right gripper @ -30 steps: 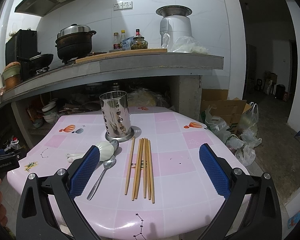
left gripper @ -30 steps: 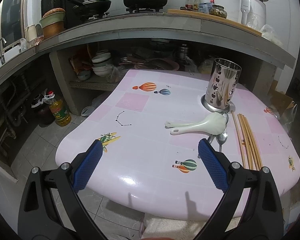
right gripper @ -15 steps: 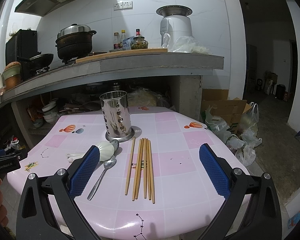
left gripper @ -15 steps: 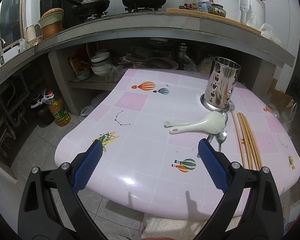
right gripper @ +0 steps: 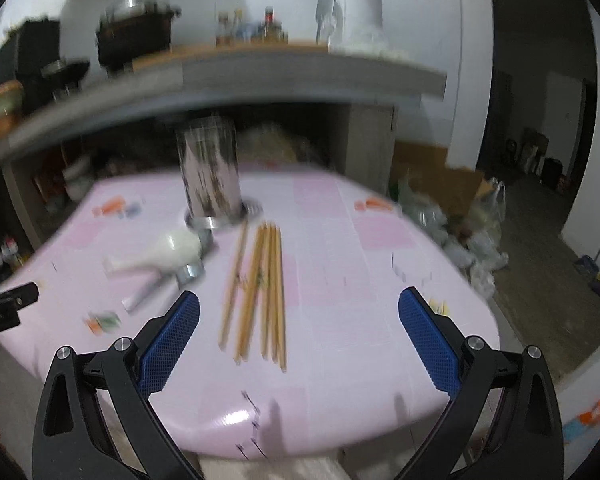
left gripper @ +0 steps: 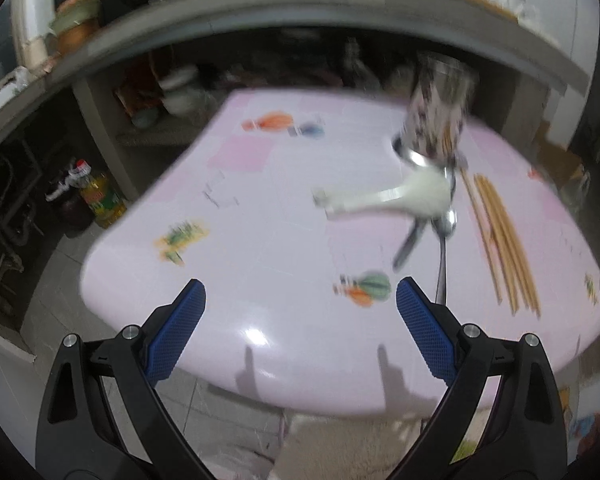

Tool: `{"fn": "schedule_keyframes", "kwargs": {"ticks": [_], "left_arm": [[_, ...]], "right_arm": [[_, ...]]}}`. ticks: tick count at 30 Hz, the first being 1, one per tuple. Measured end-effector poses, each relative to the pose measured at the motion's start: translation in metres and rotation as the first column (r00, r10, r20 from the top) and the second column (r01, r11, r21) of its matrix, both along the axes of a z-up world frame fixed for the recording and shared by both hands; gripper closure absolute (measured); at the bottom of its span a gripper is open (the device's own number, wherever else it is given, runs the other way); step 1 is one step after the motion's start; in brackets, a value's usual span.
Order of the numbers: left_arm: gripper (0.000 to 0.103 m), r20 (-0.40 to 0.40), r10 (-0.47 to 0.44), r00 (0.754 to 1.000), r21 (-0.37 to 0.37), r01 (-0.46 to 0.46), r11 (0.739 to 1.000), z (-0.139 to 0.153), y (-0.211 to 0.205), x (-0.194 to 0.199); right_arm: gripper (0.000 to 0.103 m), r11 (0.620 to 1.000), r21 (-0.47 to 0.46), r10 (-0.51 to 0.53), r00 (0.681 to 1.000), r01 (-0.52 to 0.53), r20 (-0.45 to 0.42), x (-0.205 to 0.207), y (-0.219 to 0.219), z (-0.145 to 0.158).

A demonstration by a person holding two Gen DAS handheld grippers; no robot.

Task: Organize utensils
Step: 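Move both tools toward the white rice paddle beside the steel holder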

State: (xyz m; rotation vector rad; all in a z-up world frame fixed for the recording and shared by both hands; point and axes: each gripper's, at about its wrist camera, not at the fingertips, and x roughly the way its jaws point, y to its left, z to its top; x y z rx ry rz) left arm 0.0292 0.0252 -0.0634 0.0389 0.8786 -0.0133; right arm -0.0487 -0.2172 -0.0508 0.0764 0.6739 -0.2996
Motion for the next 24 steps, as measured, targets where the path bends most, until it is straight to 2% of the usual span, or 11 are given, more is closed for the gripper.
{"fn": "schedule_keyframes", "kwargs": {"ticks": [4,7,10,14,17,24], "left_arm": [[0.011,-0.078,-0.041,0.996,-0.005,0.040,0.999,-0.023,-0.009,0.004],[0.011,-0.086,-0.052,0.995,0.012,0.053,0.998,-0.030,-0.013,0.008],[0.011,-0.091,-0.059,0.994,-0.003,0.059,0.998,-0.033,-0.013,0.015],[0.011,-0.103,-0.116,0.988,-0.090,0.107,0.990,-0.038,-0.013,0.026],[0.011,-0.072,-0.146,0.987,-0.163,0.133,0.978,-0.039,-0.014,0.030],[0.011,-0.073,-0.177,0.981,-0.220,0.157,0.963,-0.039,-0.023,0.042]], "right_arm": [[0.006,0.999,0.033,0.020,0.997,-0.017,-0.079,0.011,0.000,-0.021],[0.006,0.999,0.034,0.040,0.995,-0.037,-0.091,0.016,0.002,-0.025],[0.006,0.997,0.043,0.061,0.993,-0.057,-0.103,0.022,0.002,-0.028],[0.006,0.996,0.061,0.070,0.992,-0.064,-0.103,0.029,-0.002,-0.032],[0.006,0.994,0.082,0.074,0.993,-0.066,-0.090,0.033,-0.008,-0.033],[0.006,0.988,0.128,0.100,0.992,-0.090,-0.074,0.046,-0.019,-0.039]]}}
